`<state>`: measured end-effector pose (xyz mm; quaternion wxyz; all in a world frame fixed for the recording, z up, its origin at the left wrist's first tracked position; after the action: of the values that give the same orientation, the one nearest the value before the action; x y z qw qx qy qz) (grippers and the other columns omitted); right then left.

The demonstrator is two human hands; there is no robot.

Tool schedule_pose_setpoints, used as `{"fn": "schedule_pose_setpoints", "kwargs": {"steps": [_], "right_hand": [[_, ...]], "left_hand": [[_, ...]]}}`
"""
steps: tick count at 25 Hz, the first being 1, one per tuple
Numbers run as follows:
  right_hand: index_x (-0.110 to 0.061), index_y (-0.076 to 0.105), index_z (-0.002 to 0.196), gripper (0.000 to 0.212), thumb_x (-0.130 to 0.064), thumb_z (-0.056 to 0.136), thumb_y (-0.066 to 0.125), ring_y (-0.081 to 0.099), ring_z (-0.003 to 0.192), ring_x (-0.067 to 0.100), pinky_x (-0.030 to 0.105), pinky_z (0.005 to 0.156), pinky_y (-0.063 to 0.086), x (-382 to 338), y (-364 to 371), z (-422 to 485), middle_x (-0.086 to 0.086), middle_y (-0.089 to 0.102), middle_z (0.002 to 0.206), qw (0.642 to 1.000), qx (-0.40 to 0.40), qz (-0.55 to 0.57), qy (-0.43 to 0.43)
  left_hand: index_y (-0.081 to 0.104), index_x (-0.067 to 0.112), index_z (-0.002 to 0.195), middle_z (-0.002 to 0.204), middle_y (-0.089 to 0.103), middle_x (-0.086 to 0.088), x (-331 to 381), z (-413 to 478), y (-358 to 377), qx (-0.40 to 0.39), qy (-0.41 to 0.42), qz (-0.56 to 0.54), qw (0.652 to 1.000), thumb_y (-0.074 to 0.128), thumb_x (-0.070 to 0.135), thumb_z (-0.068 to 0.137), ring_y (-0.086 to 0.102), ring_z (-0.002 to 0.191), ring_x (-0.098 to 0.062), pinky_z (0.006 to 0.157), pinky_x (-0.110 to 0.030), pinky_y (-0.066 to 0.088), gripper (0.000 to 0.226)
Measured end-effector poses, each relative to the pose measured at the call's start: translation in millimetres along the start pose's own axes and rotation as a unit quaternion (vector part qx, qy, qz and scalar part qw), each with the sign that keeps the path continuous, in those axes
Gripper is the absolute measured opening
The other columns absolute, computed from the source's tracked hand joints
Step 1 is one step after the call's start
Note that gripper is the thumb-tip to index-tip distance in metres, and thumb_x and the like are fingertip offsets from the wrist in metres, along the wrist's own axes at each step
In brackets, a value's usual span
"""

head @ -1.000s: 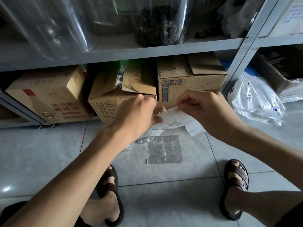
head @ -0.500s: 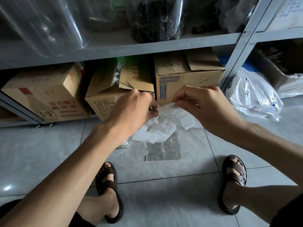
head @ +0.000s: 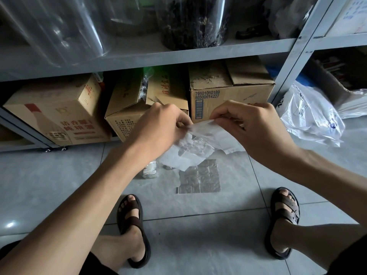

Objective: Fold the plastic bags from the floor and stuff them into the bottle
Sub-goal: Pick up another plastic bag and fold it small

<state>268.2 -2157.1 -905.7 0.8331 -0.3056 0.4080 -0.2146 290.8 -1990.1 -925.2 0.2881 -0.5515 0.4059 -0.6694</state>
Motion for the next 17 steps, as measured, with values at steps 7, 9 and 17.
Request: {"fn": "schedule_pose_setpoints", "kwargs": {"steps": [7, 9, 17], "right_hand": [[-0.016, 0.074, 0.097, 0.022, -0.036, 0.091, 0.066, 0.063, 0.075, -0.005, 0.015, 0.070, 0.053, -32, 10, -10, -0.014, 0.070, 0.086, 0.993, -0.084, 0.004, -0.082], [-0.018, 0.075, 0.094, 0.018, -0.034, 0.092, 0.066, 0.065, 0.075, -0.003, 0.009, 0.069, 0.049, -30, 9, -8, -0.014, 0.072, 0.085, 0.995, -0.081, 0.039, -0.050], [-0.025, 0.075, 0.093, 0.016, -0.012, 0.083, 0.078, 0.071, 0.084, 0.002, 0.018, 0.081, 0.053, 31, 21, 3, -0.009, 0.076, 0.089, 0.966, -0.092, 0.179, 0.164]], "left_hand": [[0.082, 0.027, 0.081, 0.074, 0.074, 0.015, 2, -3, -14, 0.030, 0.024, -0.044, 0.998, 0.073, 0.011, 0.082, 0.067, 0.073, -0.002, 0.062, -0.013, 0.048, 0.018], [0.082, 0.026, 0.082, 0.078, 0.076, 0.012, 5, -4, -18, 0.046, 0.048, -0.041, 0.997, 0.075, 0.007, 0.081, 0.067, 0.075, -0.001, 0.067, -0.012, 0.048, 0.020], [0.080, 0.024, 0.099, 0.092, 0.078, 0.007, 29, -12, -17, 0.048, 0.136, -0.064, 0.987, 0.070, 0.000, 0.085, 0.068, 0.080, 0.004, 0.075, -0.014, 0.054, 0.029]]}}
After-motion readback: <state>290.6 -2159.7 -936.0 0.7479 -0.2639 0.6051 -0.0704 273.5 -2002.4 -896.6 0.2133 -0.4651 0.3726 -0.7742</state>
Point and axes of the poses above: each hand's wrist, its own z-axis towards the middle knuckle, its own y-axis out of the palm, x = y × z, the point moved 8 cm from there along z, towards the middle knuckle
